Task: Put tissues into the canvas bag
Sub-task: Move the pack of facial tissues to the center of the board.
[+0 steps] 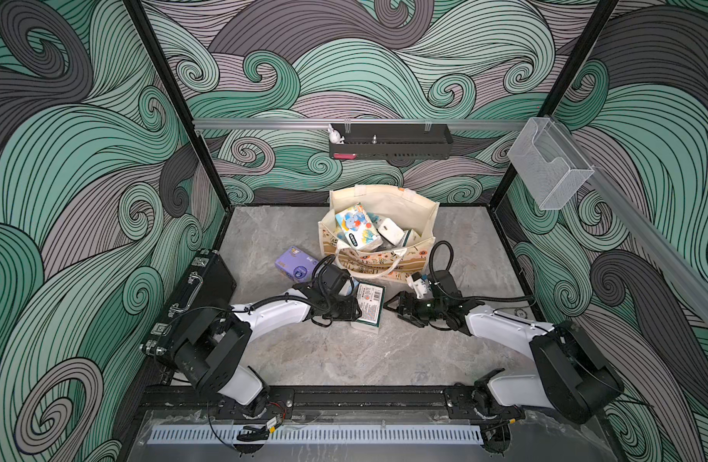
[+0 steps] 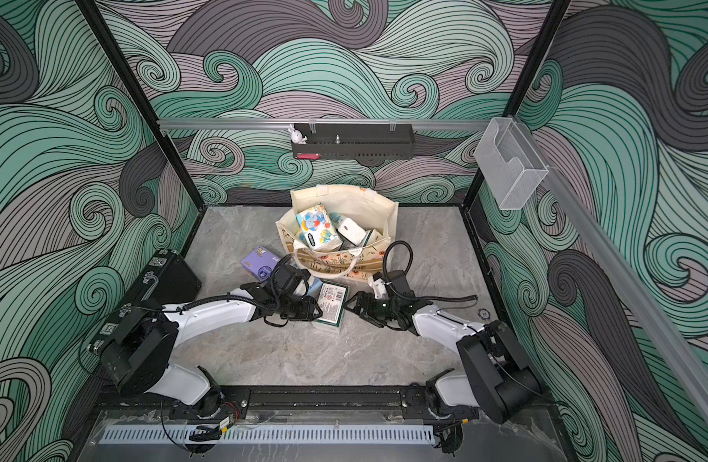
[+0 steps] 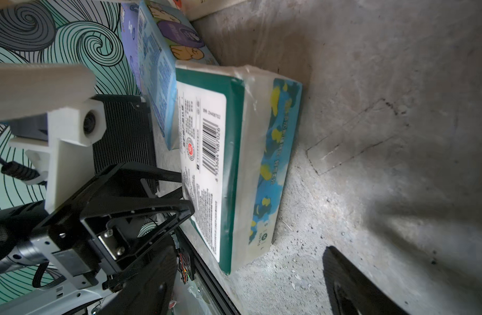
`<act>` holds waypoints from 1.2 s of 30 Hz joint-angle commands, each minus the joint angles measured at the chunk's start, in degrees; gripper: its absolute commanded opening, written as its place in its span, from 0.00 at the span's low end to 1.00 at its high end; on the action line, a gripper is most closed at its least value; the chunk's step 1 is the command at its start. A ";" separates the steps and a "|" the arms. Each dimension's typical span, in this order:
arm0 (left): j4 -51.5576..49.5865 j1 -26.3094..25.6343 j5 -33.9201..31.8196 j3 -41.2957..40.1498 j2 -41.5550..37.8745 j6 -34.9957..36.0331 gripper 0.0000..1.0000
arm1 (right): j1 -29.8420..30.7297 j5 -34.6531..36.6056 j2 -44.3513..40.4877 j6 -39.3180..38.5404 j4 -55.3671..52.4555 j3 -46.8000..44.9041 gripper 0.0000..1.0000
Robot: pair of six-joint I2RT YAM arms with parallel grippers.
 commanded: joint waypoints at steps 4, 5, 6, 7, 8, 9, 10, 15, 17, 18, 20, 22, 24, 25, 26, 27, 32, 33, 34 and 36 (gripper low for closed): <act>2.71 -1.42 4.64 -1.70 0.35 -1.16 0.39 | 0.81 0.76 -0.85 0.81 0.64 -2.50 0.84; 2.69 -1.83 5.01 -2.00 0.13 -1.23 0.37 | 0.81 1.50 -1.59 0.65 -0.25 -2.88 0.84; 2.59 -2.22 5.34 -2.24 0.05 -1.28 0.35 | 0.77 2.05 -2.10 0.59 -0.97 -3.20 0.84; 2.50 -2.60 5.84 -2.54 -0.20 -1.25 0.33 | 0.81 2.74 -2.74 0.60 -1.80 -3.61 0.84; 2.35 -2.98 6.15 -2.72 -0.29 -1.32 0.32 | 0.79 3.07 -3.20 0.63 -2.42 -3.94 0.85; 2.16 -3.42 6.40 -3.09 -0.66 -1.41 0.30 | 0.76 3.42 -3.66 0.72 -2.84 -4.35 0.85; 2.16 -3.82 6.53 -3.51 -0.98 -1.56 0.28 | 0.81 3.39 -3.94 0.80 -2.96 -4.77 0.85; 1.93 -5.64 6.67 -6.54 -3.13 -2.20 0.27 | 0.78 2.20 -4.16 2.33 -0.41 -6.29 0.86; 1.80 -6.07 6.63 -7.64 -3.82 -2.24 0.27 | 0.81 1.50 -3.44 3.36 1.47 -6.61 0.86; 1.71 -6.09 6.48 -8.19 -4.17 -2.35 0.27 | 0.81 1.06 -2.83 3.74 2.32 -6.74 0.86; 1.72 -6.18 5.94 -9.26 -4.73 -2.31 0.27 | 0.81 0.15 -1.42 4.43 3.90 -6.66 0.86; 1.82 -6.18 5.44 -10.23 -4.82 -2.25 0.27 | 0.98 -0.94 0.51 5.64 6.84 -6.69 0.86; 2.15 -6.19 5.26 -10.81 -4.69 -2.26 0.27 | 1.57 -2.01 2.55 6.57 9.36 -6.49 0.87; 2.28 -6.18 5.31 -10.99 -4.52 -2.31 0.27 | 2.04 -2.47 3.42 6.99 10.14 -6.23 0.87; 2.57 -6.17 5.46 -11.21 -4.42 -2.38 0.27 | 2.64 -2.65 4.35 7.26 10.96 -5.93 0.87; 2.68 -6.17 5.49 -11.39 -4.33 -2.40 0.27 | 3.33 -2.58 5.39 7.66 11.76 -5.63 0.87; 2.68 -6.18 5.49 -11.52 -4.42 -1.89 0.27 | 5.26 -2.03 8.92 9.82 15.92 -4.81 0.85; 2.44 -6.09 5.49 -11.54 -4.51 -1.59 0.27 | 5.37 -2.00 9.65 10.46 16.99 -4.72 0.84; 2.17 -6.18 5.44 -11.46 -4.64 -1.50 0.27 | 5.58 -1.97 10.28 10.82 17.98 -4.60 0.83; 1.55 -6.10 5.27 -11.39 -4.82 -1.06 0.27 | 6.03 -2.49 11.84 11.89 20.30 -4.36 0.79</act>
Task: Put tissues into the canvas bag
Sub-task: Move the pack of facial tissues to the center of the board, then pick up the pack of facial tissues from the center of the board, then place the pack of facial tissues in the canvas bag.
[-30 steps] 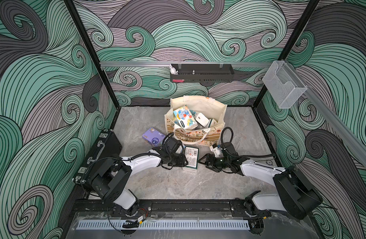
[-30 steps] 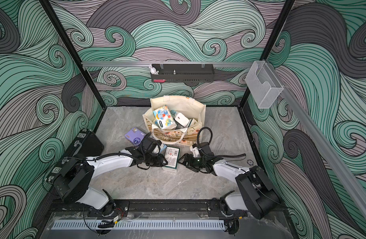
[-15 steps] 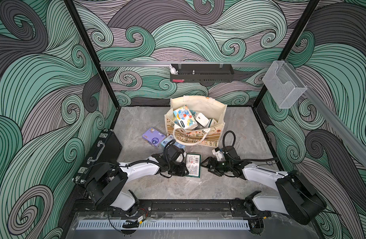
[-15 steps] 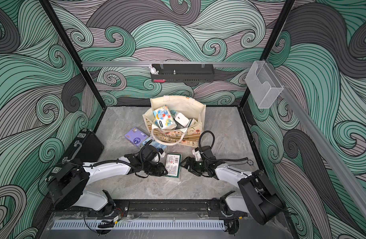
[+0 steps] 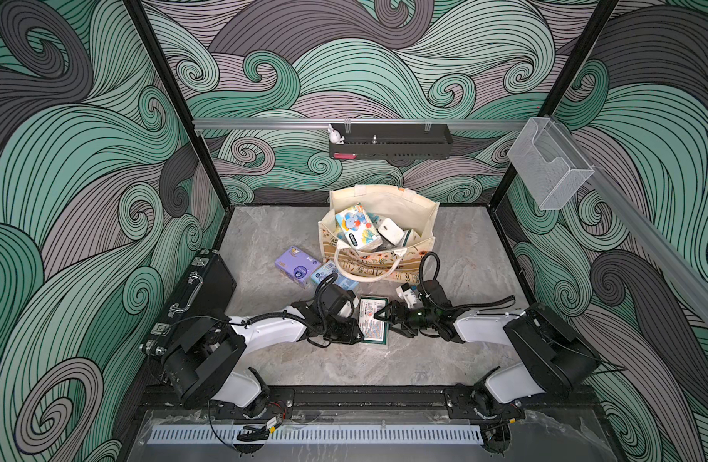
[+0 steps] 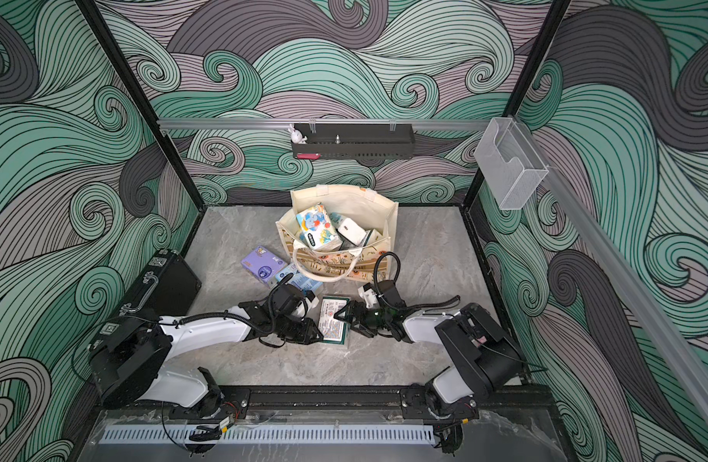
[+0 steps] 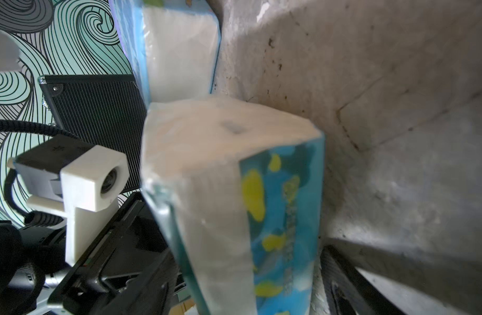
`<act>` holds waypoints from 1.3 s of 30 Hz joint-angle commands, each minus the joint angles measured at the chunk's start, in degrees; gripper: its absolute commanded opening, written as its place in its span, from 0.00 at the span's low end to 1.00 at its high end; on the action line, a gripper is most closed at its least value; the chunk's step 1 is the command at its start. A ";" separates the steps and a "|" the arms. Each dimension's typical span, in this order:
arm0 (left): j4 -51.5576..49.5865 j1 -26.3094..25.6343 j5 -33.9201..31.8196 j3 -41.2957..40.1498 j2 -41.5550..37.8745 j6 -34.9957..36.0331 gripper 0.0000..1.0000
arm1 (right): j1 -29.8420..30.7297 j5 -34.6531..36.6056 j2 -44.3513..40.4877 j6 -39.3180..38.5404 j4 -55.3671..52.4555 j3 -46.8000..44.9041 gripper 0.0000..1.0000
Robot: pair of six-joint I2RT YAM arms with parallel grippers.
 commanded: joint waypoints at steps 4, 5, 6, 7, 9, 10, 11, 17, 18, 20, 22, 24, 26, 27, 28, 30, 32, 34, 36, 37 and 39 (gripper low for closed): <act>-5.14 -0.26 -1.52 -0.95 -0.34 1.35 0.27 | 1.86 -1.11 4.80 3.53 7.29 0.23 0.68; -5.53 -0.21 -1.60 -0.75 -0.30 1.54 0.27 | 2.16 -1.57 5.12 3.87 8.38 0.23 0.65; -6.19 -0.23 -1.85 -0.47 -0.33 1.85 0.27 | 2.50 -1.90 5.37 4.08 9.25 0.08 0.62; -6.88 -0.23 -2.10 -0.18 -1.88 2.09 0.27 | 2.67 -2.27 5.41 4.14 9.88 0.06 0.60; -9.00 -0.24 -2.51 1.20 -2.66 2.79 0.29 | 2.81 -2.80 5.03 4.30 10.16 -0.20 0.52; -10.34 -0.17 -2.57 2.15 -3.08 3.11 0.34 | 2.84 -2.88 4.40 4.31 9.79 -0.53 0.48; -12.57 -0.14 -2.76 3.54 -3.69 3.70 0.42 | 2.88 -2.66 3.21 4.08 8.68 -0.99 0.47; -25.59 0.36 -7.79 12.97 -12.93 6.34 0.68 | 2.80 4.47 -15.43 -5.20 -15.39 -0.43 0.46; -27.94 0.59 -9.27 14.51 -14.72 6.91 0.69 | 2.74 7.34 -20.51 -7.70 -22.61 0.74 0.46; -30.72 1.04 -11.40 16.73 -18.04 8.11 0.69 | 2.66 12.51 -30.34 -11.67 -34.02 3.36 0.45; -31.96 1.61 -13.52 17.62 -21.34 8.62 0.69 | 2.46 17.63 -39.10 -14.87 -42.87 6.53 0.44; -32.50 2.17 -16.15 17.59 -25.34 9.15 0.69 | 2.20 22.27 -45.92 -18.39 -51.44 11.22 0.41; -34.10 2.79 -18.51 17.85 -29.06 9.74 0.71 | 2.24 25.04 -48.87 -21.57 -56.88 16.51 0.39; -35.03 3.14 -19.57 18.06 -30.86 10.27 0.72 | 2.18 26.07 -49.53 -23.24 -59.19 19.90 0.39; -35.95 3.30 -20.63 18.26 -32.33 10.79 0.72 | 2.24 26.78 -49.79 -24.56 -60.74 22.49 0.39; -37.82 3.49 -23.00 18.37 -35.66 11.83 0.73 | 2.19 28.19 -49.46 -27.35 -62.94 29.29 0.39; -39.71 3.59 -25.28 18.59 -38.89 12.67 0.75 | 2.19 29.38 -47.93 -30.10 -64.32 35.64 0.39; -41.44 3.68 -27.31 18.87 -41.76 13.38 0.77 | 2.19 30.20 -45.21 -33.00 -65.53 41.99 0.40; -43.40 3.72 -29.44 19.28 -44.35 14.25 0.81 | 2.26 30.69 -41.41 -36.10 -66.53 48.09 0.40; -44.21 3.71 -30.36 19.45 -45.24 14.74 0.83 | 2.18 30.87 -39.74 -37.51 -66.76 50.56 0.41; -45.49 3.74 -31.81 19.56 -47.06 15.81 0.95 | 2.20 31.66 -35.47 -41.16 -67.25 56.50 0.42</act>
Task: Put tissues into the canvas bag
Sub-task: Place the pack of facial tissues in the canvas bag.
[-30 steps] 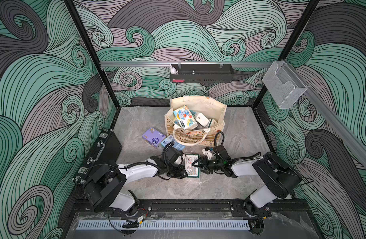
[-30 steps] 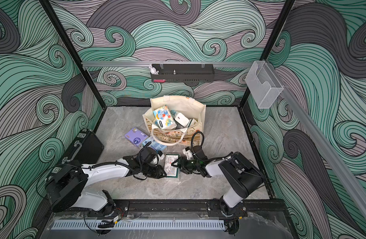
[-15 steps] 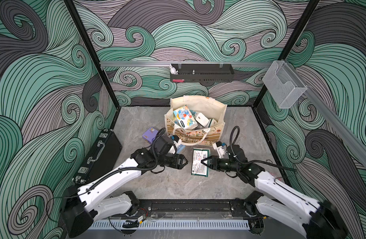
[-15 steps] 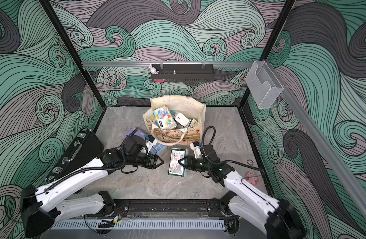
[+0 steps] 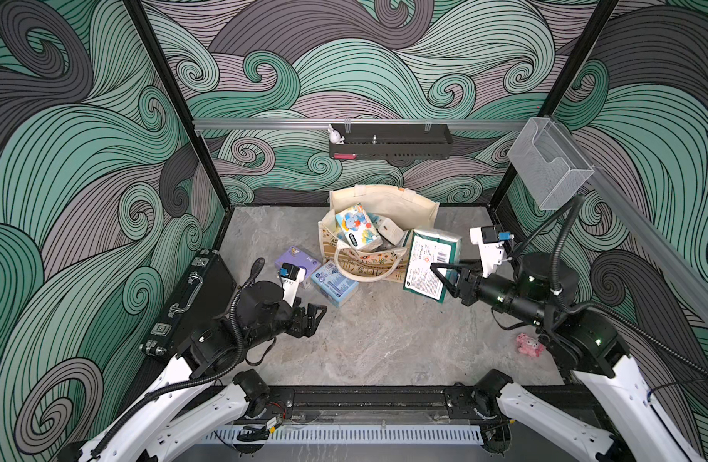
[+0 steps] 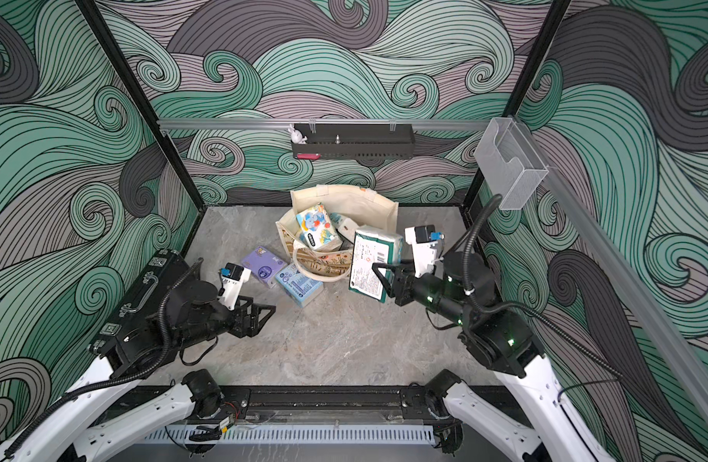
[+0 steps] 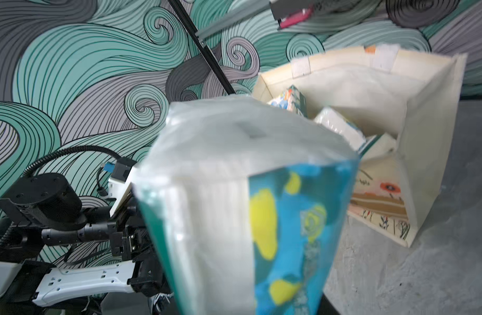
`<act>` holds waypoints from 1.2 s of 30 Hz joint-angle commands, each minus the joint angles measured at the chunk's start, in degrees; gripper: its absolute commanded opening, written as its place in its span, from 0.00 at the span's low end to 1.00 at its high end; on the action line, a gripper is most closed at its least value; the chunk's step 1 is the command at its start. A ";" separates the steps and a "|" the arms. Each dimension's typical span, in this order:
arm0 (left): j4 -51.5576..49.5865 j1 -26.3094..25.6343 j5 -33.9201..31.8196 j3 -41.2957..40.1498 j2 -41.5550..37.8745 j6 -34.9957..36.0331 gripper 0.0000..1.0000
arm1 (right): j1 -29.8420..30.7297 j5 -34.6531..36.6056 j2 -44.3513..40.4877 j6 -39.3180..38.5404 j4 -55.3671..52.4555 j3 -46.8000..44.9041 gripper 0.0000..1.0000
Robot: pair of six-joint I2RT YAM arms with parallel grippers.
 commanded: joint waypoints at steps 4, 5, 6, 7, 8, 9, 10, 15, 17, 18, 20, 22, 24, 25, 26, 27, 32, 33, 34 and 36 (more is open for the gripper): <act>-6.15 0.33 -5.44 2.16 -3.48 3.20 0.99 | -0.13 6.83 13.13 -14.70 -6.10 18.03 0.43; -6.32 0.36 -5.11 2.38 -3.53 3.28 0.99 | -0.13 8.92 15.59 -16.59 -7.24 21.38 0.43; -6.48 0.32 -4.89 2.78 -3.60 3.41 0.99 | -0.13 11.99 18.38 -17.98 -9.04 24.74 0.42; -6.91 0.31 -4.82 3.14 -3.50 3.76 0.99 | -0.13 14.51 20.87 -19.33 -10.68 28.15 0.42; -7.07 0.33 -4.75 3.57 -3.44 4.45 0.99 | -0.13 17.09 23.72 -20.95 -12.31 31.55 0.42; -7.24 0.31 -4.48 3.99 -3.45 5.45 0.99 | -0.13 19.35 26.33 -22.25 -13.69 34.60 0.43; -7.43 0.36 -4.34 4.43 -3.53 6.45 0.99 | 0.01 21.17 28.61 -23.34 -14.58 36.87 0.44; -6.71 0.38 -5.94 3.27 -5.87 8.68 0.99 | 0.21 28.04 36.40 -27.77 -15.27 43.58 0.46; -4.95 0.34 -5.37 1.02 -7.50 8.13 0.99 | 0.28 28.65 38.70 -28.67 -15.31 45.44 0.47; -4.26 0.39 -4.95 0.09 -8.02 8.12 0.99 | 0.38 28.81 39.75 -28.93 -15.38 46.21 0.47; -3.90 0.38 -4.75 -0.30 -8.36 8.61 0.99 | 0.41 28.77 41.96 -29.33 -15.53 47.82 0.49; -3.84 0.32 -5.55 -0.39 -8.27 9.09 0.99 | 0.42 28.69 43.73 -29.27 -15.80 49.02 0.49; -3.66 0.38 -5.24 -0.55 -8.06 9.35 0.99 | 0.48 28.67 45.29 -29.37 -16.13 49.94 0.50; -3.65 0.36 -4.89 -0.55 -7.95 9.40 0.99 | 0.55 28.84 46.08 -29.47 -16.30 50.34 0.50; -3.57 0.32 -4.70 -0.65 -7.88 9.40 0.99 | 0.51 29.18 46.75 -29.71 -16.28 50.41 0.50; -3.48 0.35 -4.68 -0.65 -7.96 9.46 0.99 | 0.48 29.67 47.43 -30.11 -16.13 50.52 0.50; -3.39 0.36 -4.86 -0.81 -8.01 9.51 0.99 | 0.43 31.32 54.05 -33.13 -16.13 53.16 0.51; -3.34 0.35 -4.86 -0.83 -8.08 9.44 0.99 | 0.46 31.98 55.03 -33.54 -16.11 53.69 0.51; -3.37 0.36 -4.90 -0.88 -8.10 9.42 0.99 | 0.47 32.90 56.21 -34.17 -16.11 54.14 0.51; -3.43 0.32 -5.03 -0.99 -8.40 9.48 0.99 | 0.40 34.57 57.89 -35.28 -16.11 54.76 0.51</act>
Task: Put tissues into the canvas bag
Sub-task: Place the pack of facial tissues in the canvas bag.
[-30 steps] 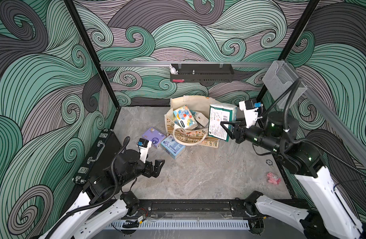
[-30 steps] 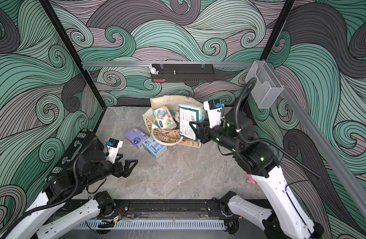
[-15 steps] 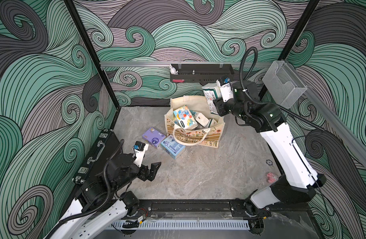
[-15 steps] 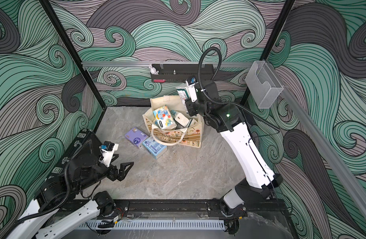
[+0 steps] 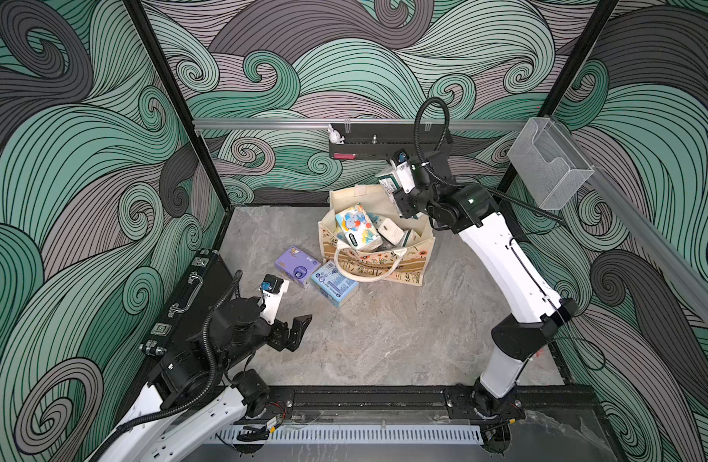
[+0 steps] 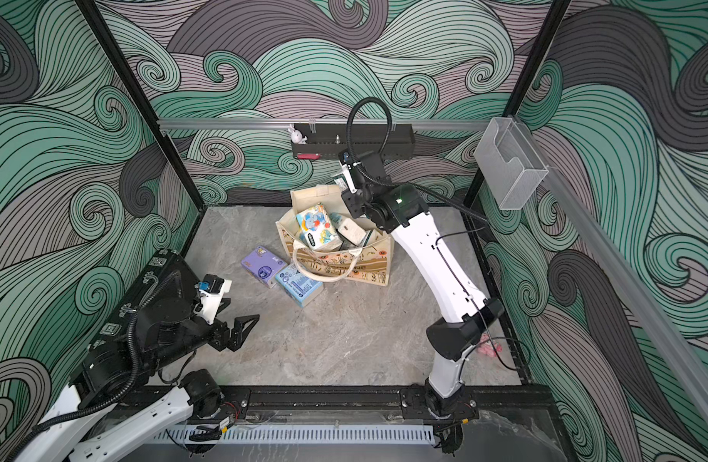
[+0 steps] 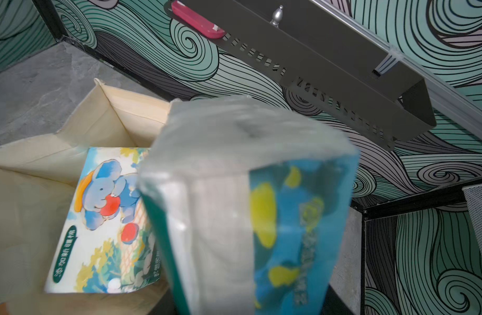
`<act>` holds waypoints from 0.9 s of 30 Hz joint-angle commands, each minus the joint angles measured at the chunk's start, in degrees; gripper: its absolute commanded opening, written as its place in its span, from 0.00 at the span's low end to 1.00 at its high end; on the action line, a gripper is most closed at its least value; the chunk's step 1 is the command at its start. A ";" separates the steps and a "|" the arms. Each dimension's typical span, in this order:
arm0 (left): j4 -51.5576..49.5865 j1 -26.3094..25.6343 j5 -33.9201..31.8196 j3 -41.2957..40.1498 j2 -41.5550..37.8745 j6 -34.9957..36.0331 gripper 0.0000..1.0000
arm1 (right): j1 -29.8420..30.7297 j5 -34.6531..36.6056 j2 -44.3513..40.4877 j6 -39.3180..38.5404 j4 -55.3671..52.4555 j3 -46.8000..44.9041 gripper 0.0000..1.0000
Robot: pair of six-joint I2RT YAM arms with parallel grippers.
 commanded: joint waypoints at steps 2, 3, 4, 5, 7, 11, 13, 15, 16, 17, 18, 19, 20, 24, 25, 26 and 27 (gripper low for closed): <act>0.97 0.31 -0.89 -0.39 -0.52 0.58 0.99 | 0.34 4.36 2.72 -3.24 -0.04 1.66 0.51; 0.98 0.32 -0.84 -0.45 -0.47 0.53 0.99 | 0.36 4.46 3.09 -3.42 -0.05 1.51 0.51; 1.07 0.32 -0.87 -0.48 -0.39 0.56 0.99 | 0.29 4.64 3.52 -3.70 -0.13 1.27 0.51; 1.07 0.31 -0.99 -0.65 -0.18 0.55 0.99 | 0.28 4.98 3.82 -4.03 -0.26 0.91 0.51; 0.99 0.32 -0.99 -0.49 0.35 0.55 0.99 | 0.30 5.99 4.19 -4.54 -0.23 -0.38 0.51; 0.98 0.33 -0.99 -0.52 0.72 0.50 0.99 | -0.02 8.44 5.13 -5.80 -0.31 -3.74 0.51; 0.94 0.37 -0.99 -0.53 0.62 0.50 0.99 | -0.13 8.96 5.25 -5.79 -0.22 -5.61 0.51; 0.94 0.33 -0.99 -0.49 0.76 0.50 0.99 | -0.46 8.11 5.13 -5.13 -0.24 -7.58 0.51; 0.99 0.36 -0.99 -0.49 0.90 0.51 0.99 | -0.80 6.94 5.12 -4.45 -0.28 -8.46 0.51; 0.99 0.39 -1.05 -0.51 1.01 0.49 0.99 | -1.29 5.49 5.13 -3.63 -0.22 -9.45 0.51; 0.99 0.33 -1.08 -0.53 1.08 0.46 0.99 | -1.67 4.11 5.09 -2.84 -0.28 -10.19 0.52; 0.98 0.36 -1.08 -0.50 1.18 0.45 0.99 | -2.19 2.41 5.09 -1.91 -0.29 -10.93 0.52; 0.99 0.32 -1.13 -0.55 1.11 0.42 0.99 | -2.73 0.43 5.09 -1.06 -0.23 -11.52 0.52; 0.98 0.33 -1.43 -0.74 1.10 0.42 0.99 | -4.60 -6.80 5.16 0.92 -0.50 -11.84 0.72; 0.98 0.31 -1.60 -0.73 1.10 0.37 0.99 | -5.18 -8.04 5.11 1.31 -0.82 -11.31 0.79; 0.98 0.32 -1.69 -0.69 1.09 0.39 0.99 | -5.57 -8.84 5.01 1.76 -1.27 -10.38 0.83; 0.99 0.31 -1.78 -0.73 1.02 0.33 0.99 | -5.82 -9.49 4.81 2.16 -1.80 -9.43 0.85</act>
